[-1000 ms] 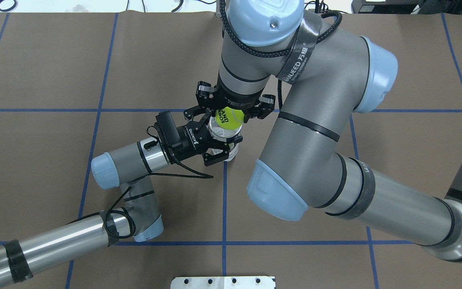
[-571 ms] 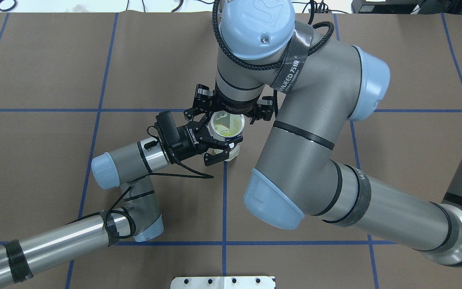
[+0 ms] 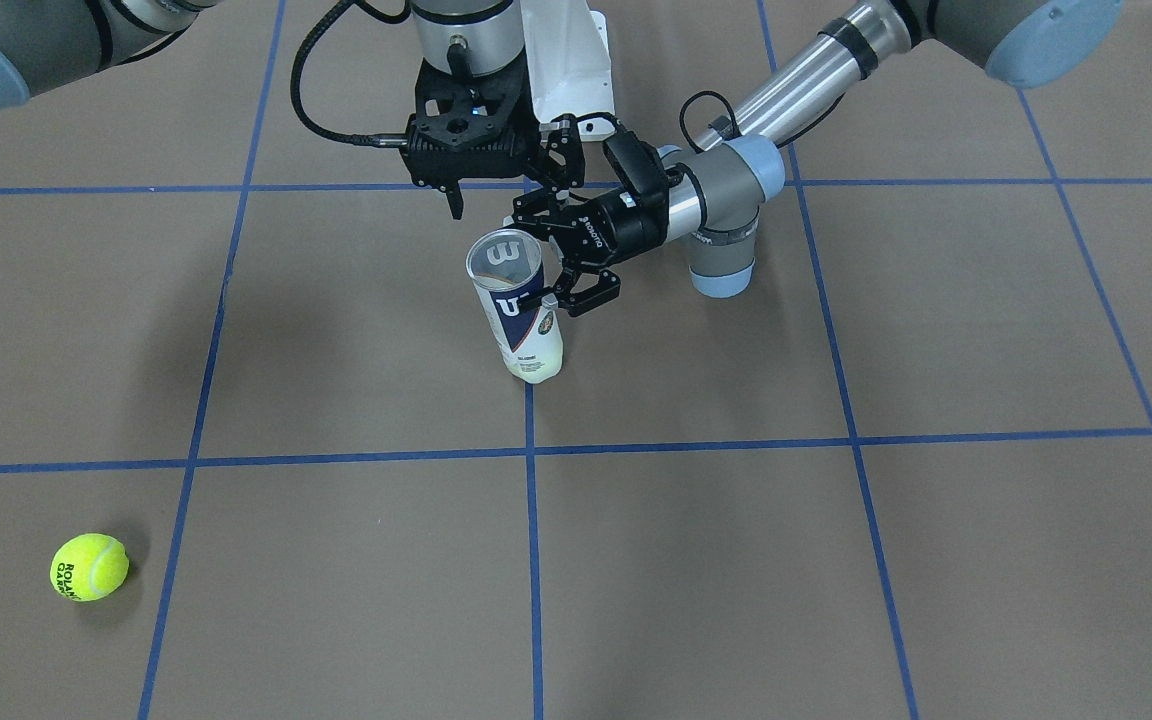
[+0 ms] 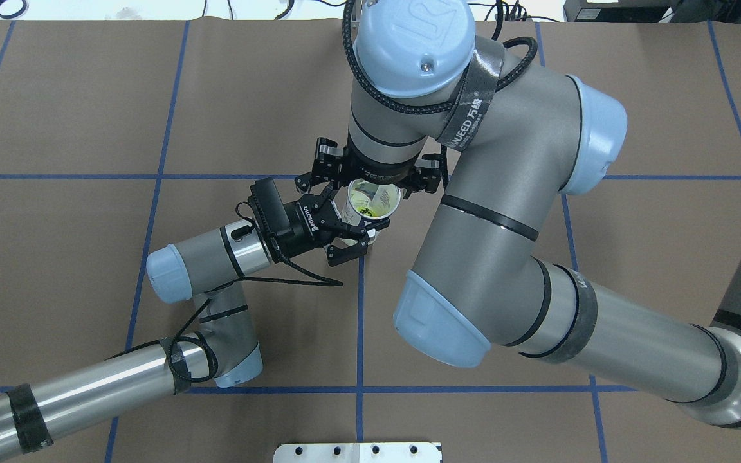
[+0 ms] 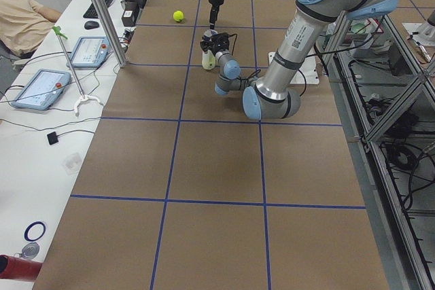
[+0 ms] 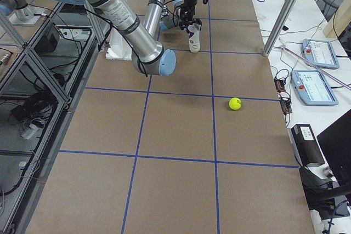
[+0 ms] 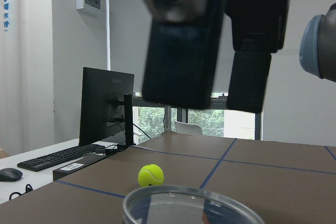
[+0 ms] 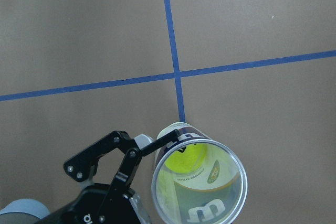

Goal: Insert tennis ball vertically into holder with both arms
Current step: 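Open the right gripper to drop the ball into the tube, then move the right gripper to the second tennis ball and lower onto it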

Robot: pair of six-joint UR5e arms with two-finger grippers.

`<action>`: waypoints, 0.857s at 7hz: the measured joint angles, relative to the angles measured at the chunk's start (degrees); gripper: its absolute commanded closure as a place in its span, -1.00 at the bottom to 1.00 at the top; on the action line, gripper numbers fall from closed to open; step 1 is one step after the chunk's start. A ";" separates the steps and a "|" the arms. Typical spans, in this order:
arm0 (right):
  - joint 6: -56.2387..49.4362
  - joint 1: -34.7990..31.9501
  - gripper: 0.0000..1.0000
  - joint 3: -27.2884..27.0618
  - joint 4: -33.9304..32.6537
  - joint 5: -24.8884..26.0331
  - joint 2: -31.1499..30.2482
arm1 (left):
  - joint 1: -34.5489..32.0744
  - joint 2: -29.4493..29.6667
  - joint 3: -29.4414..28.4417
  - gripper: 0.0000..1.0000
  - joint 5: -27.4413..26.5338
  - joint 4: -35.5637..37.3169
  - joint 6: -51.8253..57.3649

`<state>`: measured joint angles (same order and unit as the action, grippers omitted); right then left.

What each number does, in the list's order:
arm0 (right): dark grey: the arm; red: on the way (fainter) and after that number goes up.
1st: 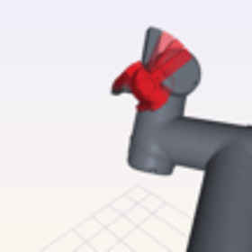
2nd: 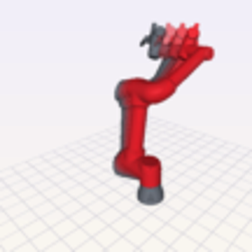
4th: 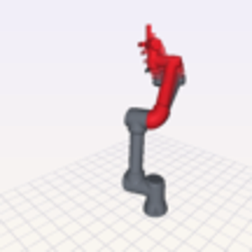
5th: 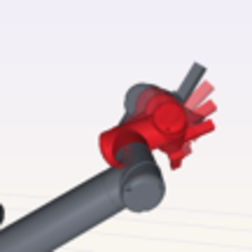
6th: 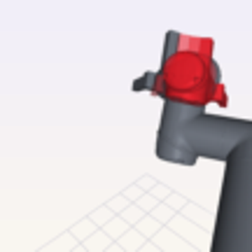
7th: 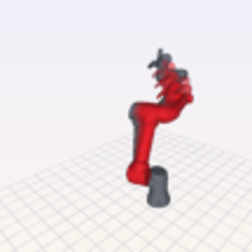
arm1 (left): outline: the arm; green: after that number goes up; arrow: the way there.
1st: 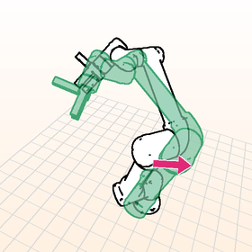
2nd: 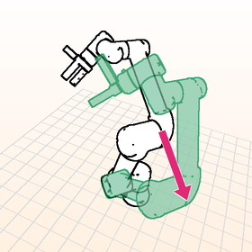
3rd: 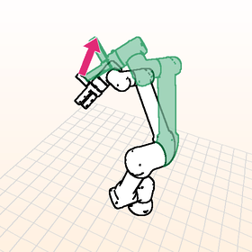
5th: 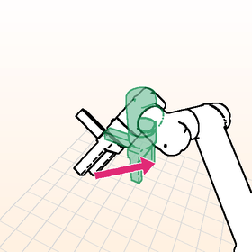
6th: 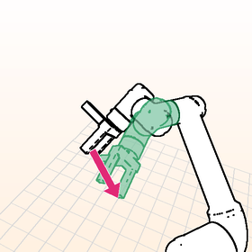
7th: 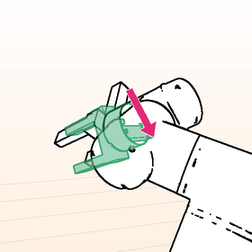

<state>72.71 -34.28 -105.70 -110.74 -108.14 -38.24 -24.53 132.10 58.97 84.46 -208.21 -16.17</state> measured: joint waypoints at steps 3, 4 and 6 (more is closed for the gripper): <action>-5.36 -2.87 -0.99 -0.20 0.02 -1.26 -1.77 | -0.10 0.02 0.04 -0.72 0.00 0.00 0.00; -9.32 -5.40 -0.99 -0.25 0.10 -3.35 -2.82 | -0.17 0.01 0.06 -0.72 0.00 0.00 0.00; -19.24 -12.05 -0.99 -0.28 0.43 -8.54 -5.97 | -0.56 0.00 0.09 -0.72 -0.06 -0.06 0.00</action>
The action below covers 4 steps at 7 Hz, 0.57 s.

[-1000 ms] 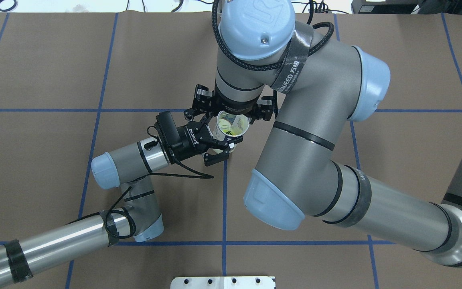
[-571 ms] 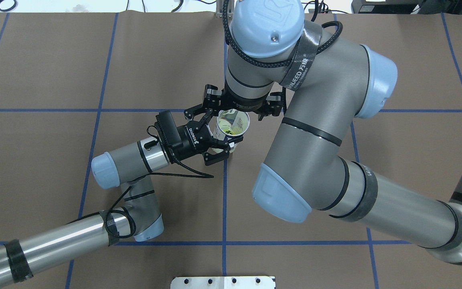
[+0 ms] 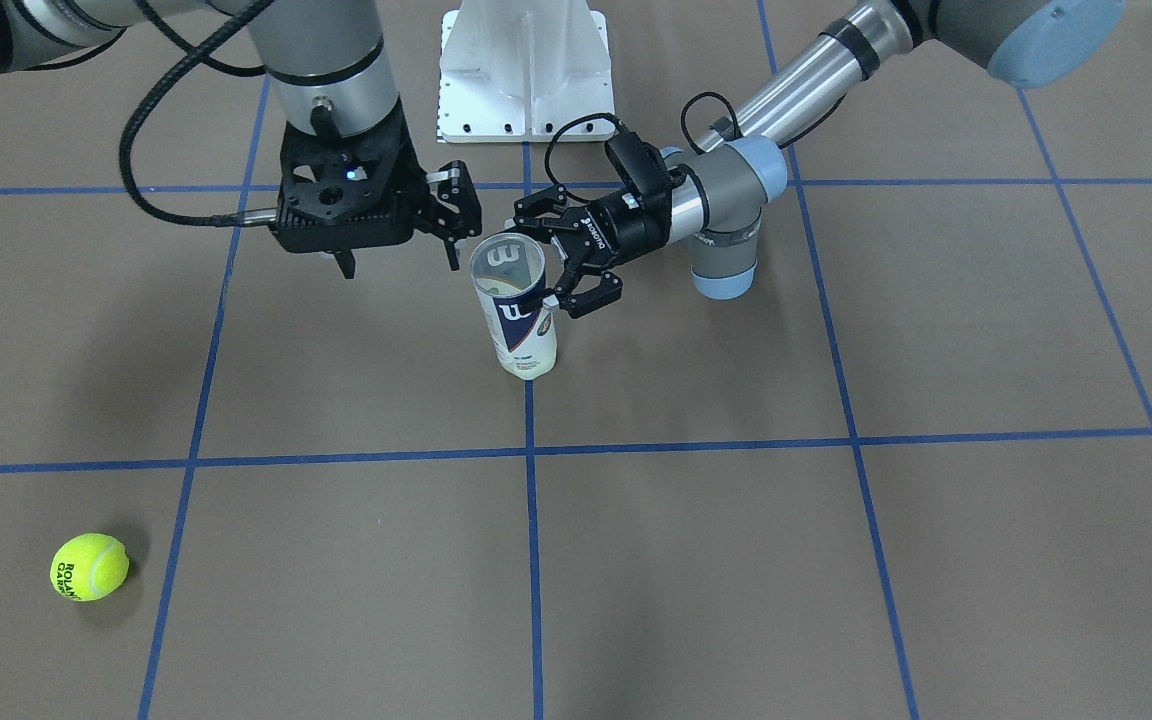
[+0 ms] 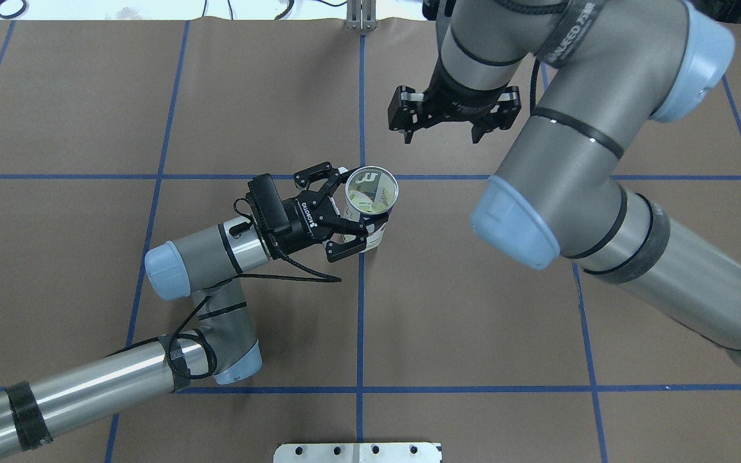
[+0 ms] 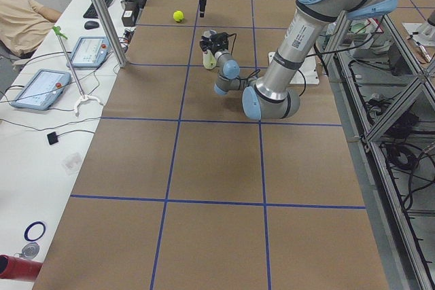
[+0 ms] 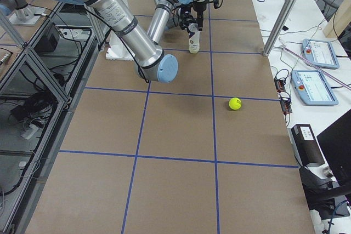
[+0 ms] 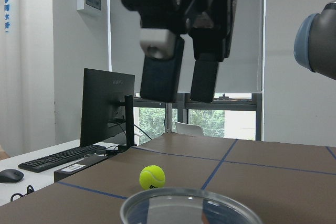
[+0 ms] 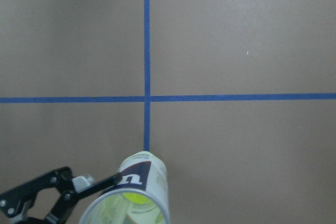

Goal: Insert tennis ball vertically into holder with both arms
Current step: 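Move the right gripper to the second tennis ball and lower onto it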

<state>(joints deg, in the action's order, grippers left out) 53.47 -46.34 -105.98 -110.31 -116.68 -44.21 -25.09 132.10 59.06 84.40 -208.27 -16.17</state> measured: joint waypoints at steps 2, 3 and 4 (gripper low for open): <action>-9.95 -5.76 -0.99 0.22 0.38 -2.70 -3.88 | -0.52 -0.09 0.00 -0.72 0.03 -0.02 0.00; -14.60 -8.14 -0.99 0.39 0.48 -3.14 -6.07 | -0.71 -0.14 0.00 -0.72 0.05 -0.03 0.00; -19.08 -10.76 -0.99 1.31 1.65 -4.02 -8.32 | -0.79 -0.16 0.00 -0.72 0.06 -0.03 0.00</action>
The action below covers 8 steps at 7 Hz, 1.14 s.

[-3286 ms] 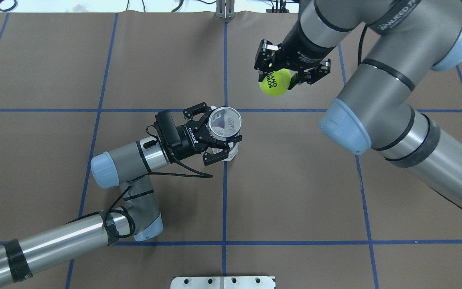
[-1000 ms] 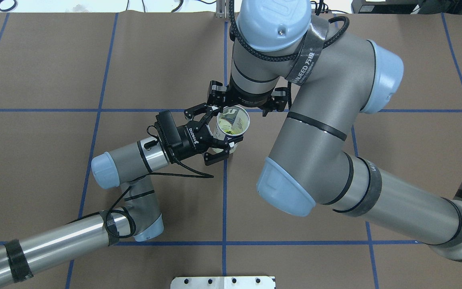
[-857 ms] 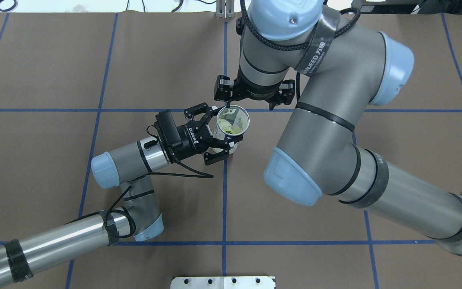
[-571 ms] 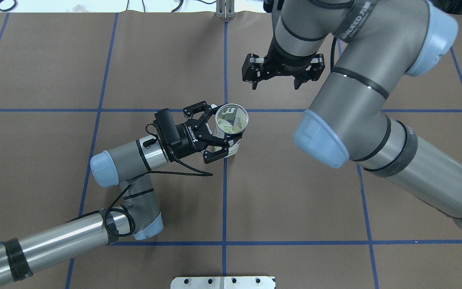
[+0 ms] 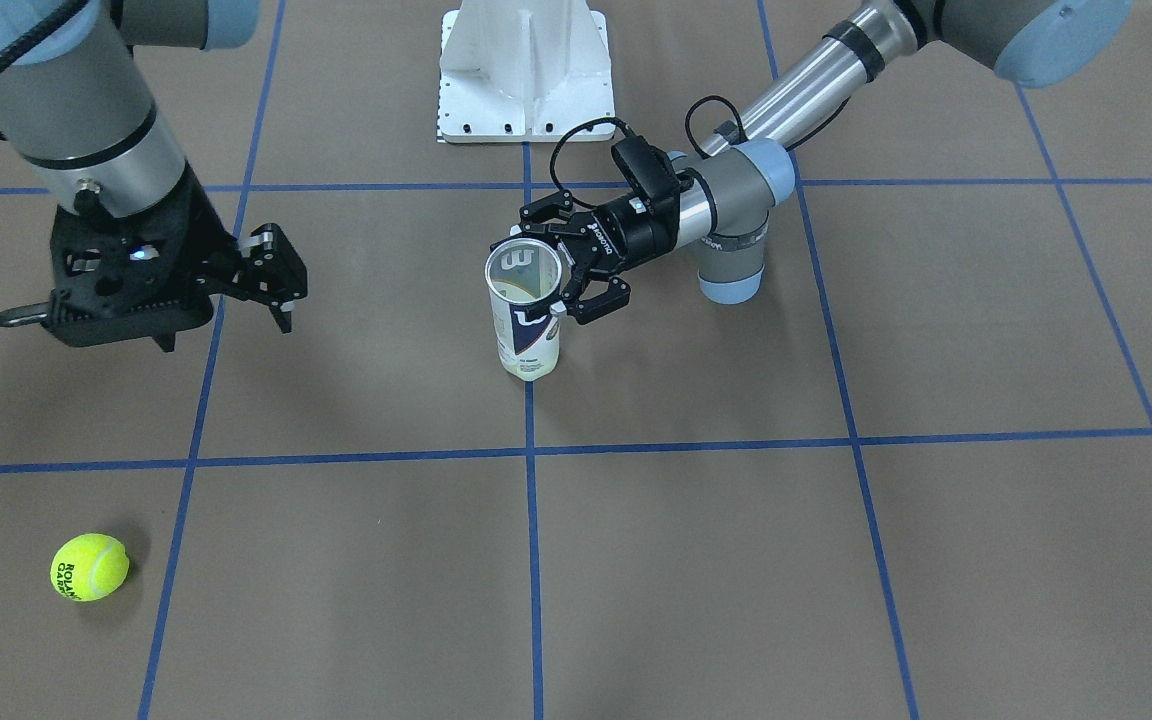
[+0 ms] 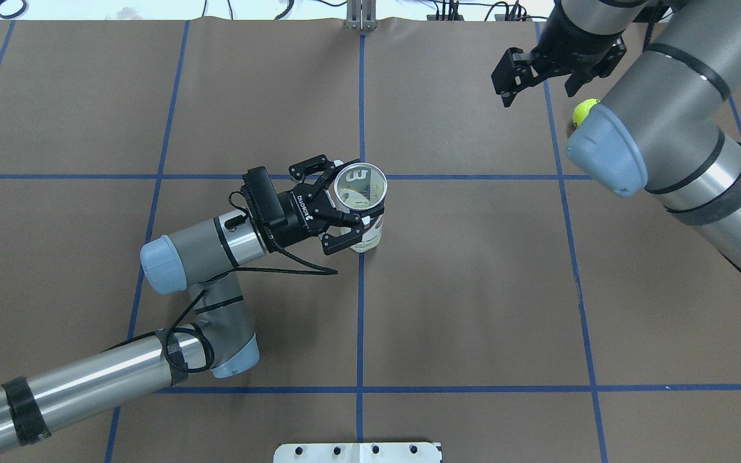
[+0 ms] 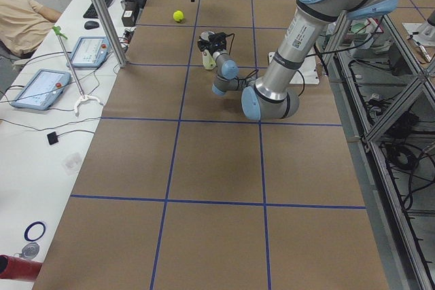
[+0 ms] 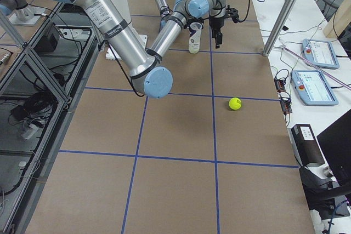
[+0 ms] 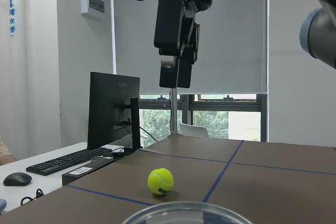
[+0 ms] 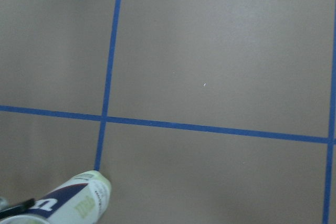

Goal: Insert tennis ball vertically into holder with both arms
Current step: 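Move the right gripper to the second tennis ball and lower onto it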

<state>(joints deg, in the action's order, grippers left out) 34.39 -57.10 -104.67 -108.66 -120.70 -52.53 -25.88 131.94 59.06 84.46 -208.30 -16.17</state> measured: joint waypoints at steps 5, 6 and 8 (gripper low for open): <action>-11.14 -7.88 -0.99 23.19 27.04 -3.30 -5.88 | 0.03 -0.38 0.16 -0.72 0.00 -0.08 -0.06; -11.30 -8.02 -0.99 29.10 33.28 -3.24 -5.45 | 0.03 -0.42 0.17 -0.72 0.00 -0.08 -0.08; -11.03 -8.01 -0.99 37.56 41.62 -3.17 -4.16 | 0.10 -0.45 0.22 -0.72 0.01 -0.09 -0.09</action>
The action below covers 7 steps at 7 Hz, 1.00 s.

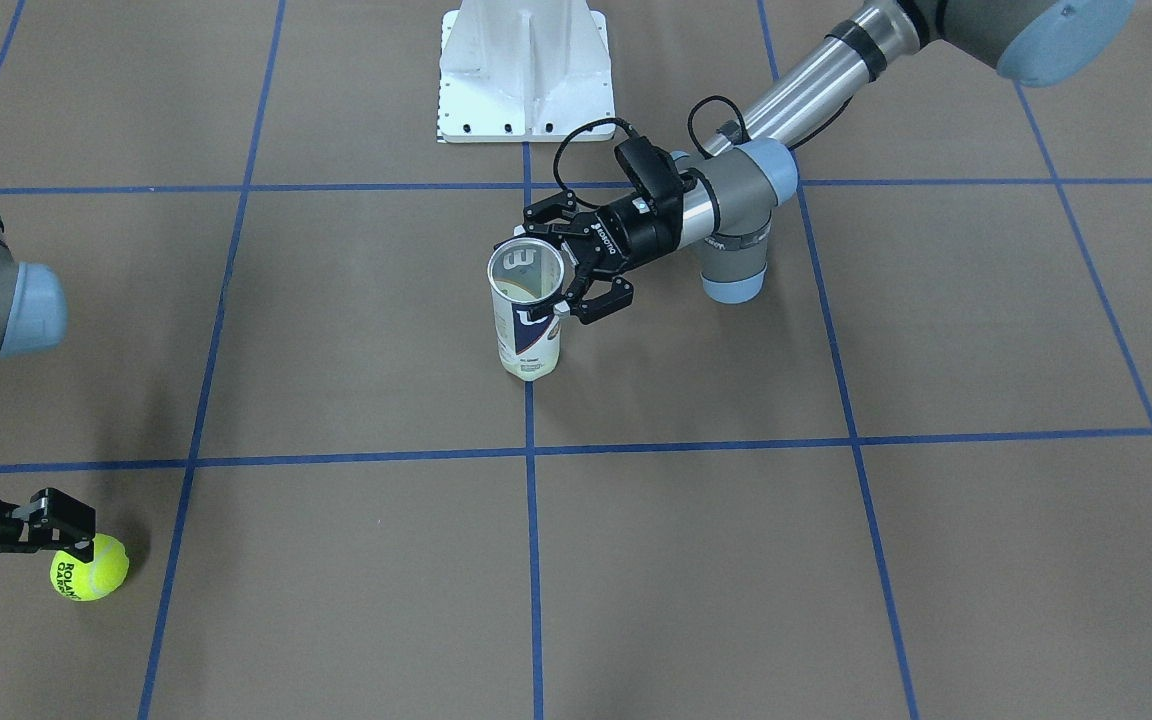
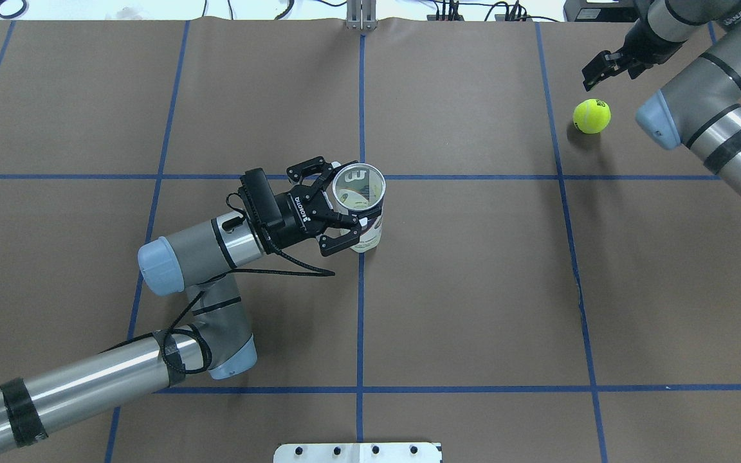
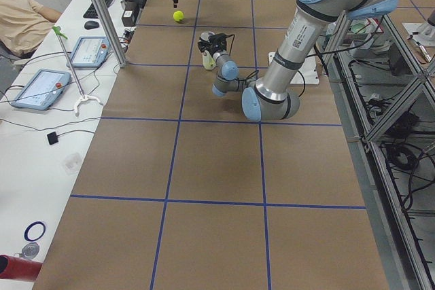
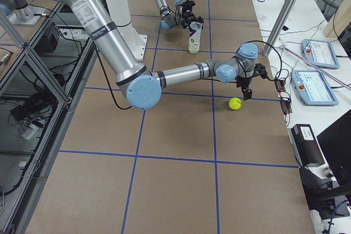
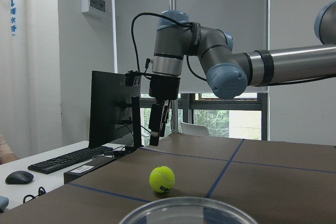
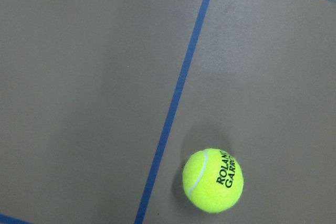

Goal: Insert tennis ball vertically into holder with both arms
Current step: 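Move the right gripper to the second tennis ball and lower onto it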

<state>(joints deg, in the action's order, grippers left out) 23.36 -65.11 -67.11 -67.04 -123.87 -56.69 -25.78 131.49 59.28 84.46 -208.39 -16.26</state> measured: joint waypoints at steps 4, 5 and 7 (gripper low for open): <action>2.94 2.26 -0.99 6.23 6.33 0.32 0.39 | 0.15 -0.01 -0.04 -0.72 0.00 0.00 0.00; 3.69 3.20 -0.99 6.51 6.65 0.80 0.21 | 0.18 0.01 -0.04 -0.72 0.00 0.00 0.00; 4.10 4.67 -0.85 6.86 6.89 2.99 -0.27 | 0.20 0.02 -0.04 -0.72 0.00 0.00 0.00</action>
<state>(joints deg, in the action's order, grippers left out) 27.46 -60.44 -60.25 -60.15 -120.88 -56.97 -25.58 131.51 59.24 84.46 -208.39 -16.26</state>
